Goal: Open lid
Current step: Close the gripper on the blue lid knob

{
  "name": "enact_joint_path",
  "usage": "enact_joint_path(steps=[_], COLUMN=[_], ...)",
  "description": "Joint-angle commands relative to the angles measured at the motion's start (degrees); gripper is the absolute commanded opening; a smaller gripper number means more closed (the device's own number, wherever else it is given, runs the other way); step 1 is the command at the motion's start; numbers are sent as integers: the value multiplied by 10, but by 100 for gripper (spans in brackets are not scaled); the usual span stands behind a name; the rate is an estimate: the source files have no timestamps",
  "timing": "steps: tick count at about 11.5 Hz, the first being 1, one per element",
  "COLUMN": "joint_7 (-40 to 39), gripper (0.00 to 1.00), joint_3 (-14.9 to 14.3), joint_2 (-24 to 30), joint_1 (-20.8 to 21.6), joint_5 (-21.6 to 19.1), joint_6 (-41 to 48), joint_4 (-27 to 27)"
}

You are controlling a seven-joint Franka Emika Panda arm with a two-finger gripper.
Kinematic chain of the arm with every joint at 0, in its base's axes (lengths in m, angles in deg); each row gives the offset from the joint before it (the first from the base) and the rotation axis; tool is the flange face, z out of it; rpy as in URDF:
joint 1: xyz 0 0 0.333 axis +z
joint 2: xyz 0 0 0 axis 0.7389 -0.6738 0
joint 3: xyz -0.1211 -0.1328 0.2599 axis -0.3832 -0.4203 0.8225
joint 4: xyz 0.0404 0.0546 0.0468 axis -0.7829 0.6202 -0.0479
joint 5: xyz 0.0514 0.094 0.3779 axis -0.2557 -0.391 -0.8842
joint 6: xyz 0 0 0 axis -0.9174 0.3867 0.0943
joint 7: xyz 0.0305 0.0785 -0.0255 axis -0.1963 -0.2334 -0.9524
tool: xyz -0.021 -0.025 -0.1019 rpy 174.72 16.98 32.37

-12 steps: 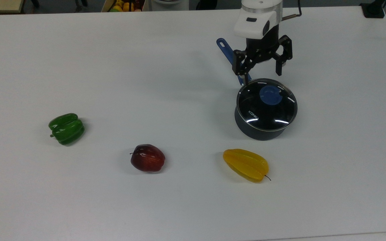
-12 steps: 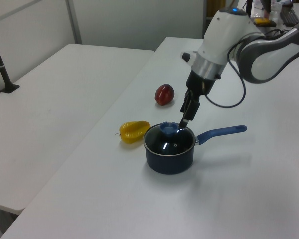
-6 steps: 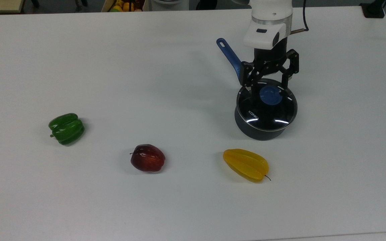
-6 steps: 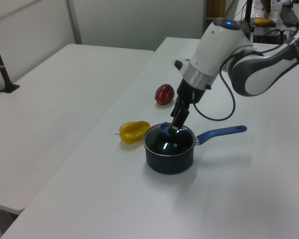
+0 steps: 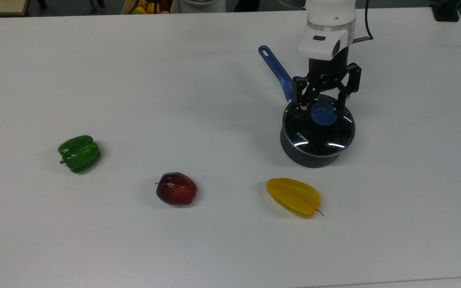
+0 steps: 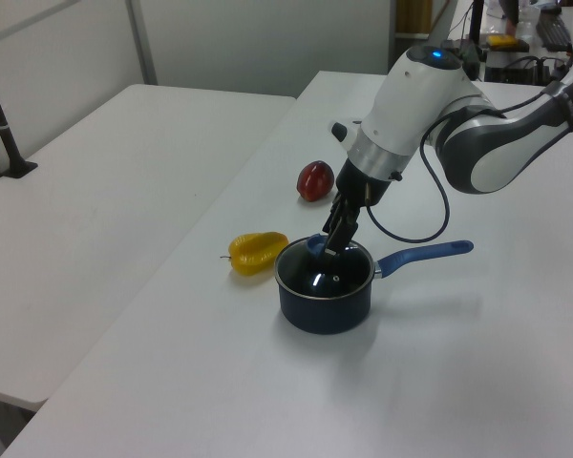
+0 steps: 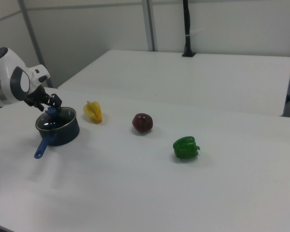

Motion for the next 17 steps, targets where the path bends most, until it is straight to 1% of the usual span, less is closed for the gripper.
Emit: enact_joint_path(steps=[1, 3, 4, 6, 8, 11, 14, 16, 17], joint_7=[17, 18, 18, 18, 24, 34, 43, 54, 54], gripper=[74, 74, 68, 52, 42, 40, 40, 40, 40], joint_3=[-1, -1, -1, -1, -1, -1, -1, -1, -1], joint_2=[-8, -8, -8, -7, -2, 10, 26, 38, 47], joint_1=[2, 1, 0, -1, -2, -1, -1, -10, -29], joint_5=[16, 15, 15, 15, 15, 14, 15, 15, 15], joint_6=[-12, -11, -11, -9, -7, -2, 31, 47, 55], joint_4=[-7, -6, -6, -6, -6, -6, -7, -6, -4])
